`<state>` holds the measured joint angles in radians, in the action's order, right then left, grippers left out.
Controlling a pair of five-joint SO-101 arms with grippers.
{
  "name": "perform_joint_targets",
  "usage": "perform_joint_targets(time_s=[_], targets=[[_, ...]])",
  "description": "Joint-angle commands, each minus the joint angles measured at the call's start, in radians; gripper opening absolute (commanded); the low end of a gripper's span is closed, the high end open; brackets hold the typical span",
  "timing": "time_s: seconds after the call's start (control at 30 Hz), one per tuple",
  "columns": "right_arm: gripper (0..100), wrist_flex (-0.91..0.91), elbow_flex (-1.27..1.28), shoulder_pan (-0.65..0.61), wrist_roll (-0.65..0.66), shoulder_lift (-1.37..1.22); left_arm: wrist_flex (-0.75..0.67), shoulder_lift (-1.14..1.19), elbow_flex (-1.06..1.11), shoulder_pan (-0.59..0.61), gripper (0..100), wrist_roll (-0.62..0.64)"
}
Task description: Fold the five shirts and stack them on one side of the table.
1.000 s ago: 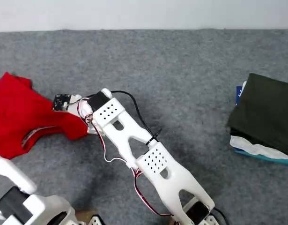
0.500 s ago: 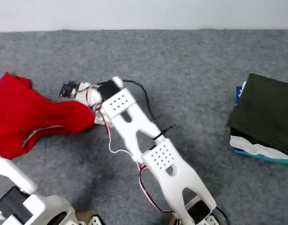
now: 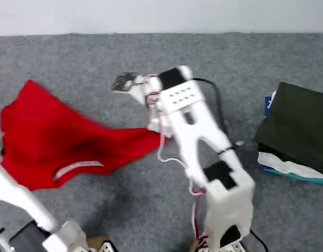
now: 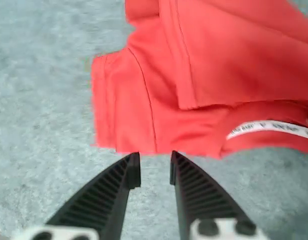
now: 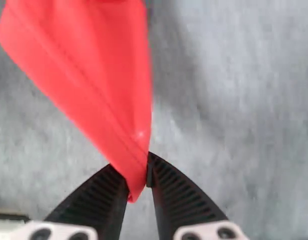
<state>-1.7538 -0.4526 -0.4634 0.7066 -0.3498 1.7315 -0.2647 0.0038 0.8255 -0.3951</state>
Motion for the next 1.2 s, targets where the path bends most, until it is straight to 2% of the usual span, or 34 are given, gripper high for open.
perform_joint_targets(time_s=[0.0,0.23,0.47,0.7,1.07,1.17], targets=[[1.0,-0.042,0.11,0.105,0.055,0.185,0.023,-0.094,0.051,-0.074,11,-0.008],[1.0,-0.041,0.319,0.297,0.138,0.346,0.023,-0.149,0.222,-0.252,12,-0.098],[1.0,-0.039,0.377,0.348,0.146,0.38,-0.012,-0.002,0.355,-0.408,22,-0.161],[1.0,0.004,0.382,0.34,0.095,0.38,-0.127,0.23,0.352,-0.479,22,-0.229],[1.0,0.025,0.443,0.343,0.089,0.381,-0.284,0.463,0.3,-0.503,22,-0.221],[1.0,0.025,0.443,0.341,0.089,0.381,-0.311,0.537,0.265,-0.502,19,-0.18]])
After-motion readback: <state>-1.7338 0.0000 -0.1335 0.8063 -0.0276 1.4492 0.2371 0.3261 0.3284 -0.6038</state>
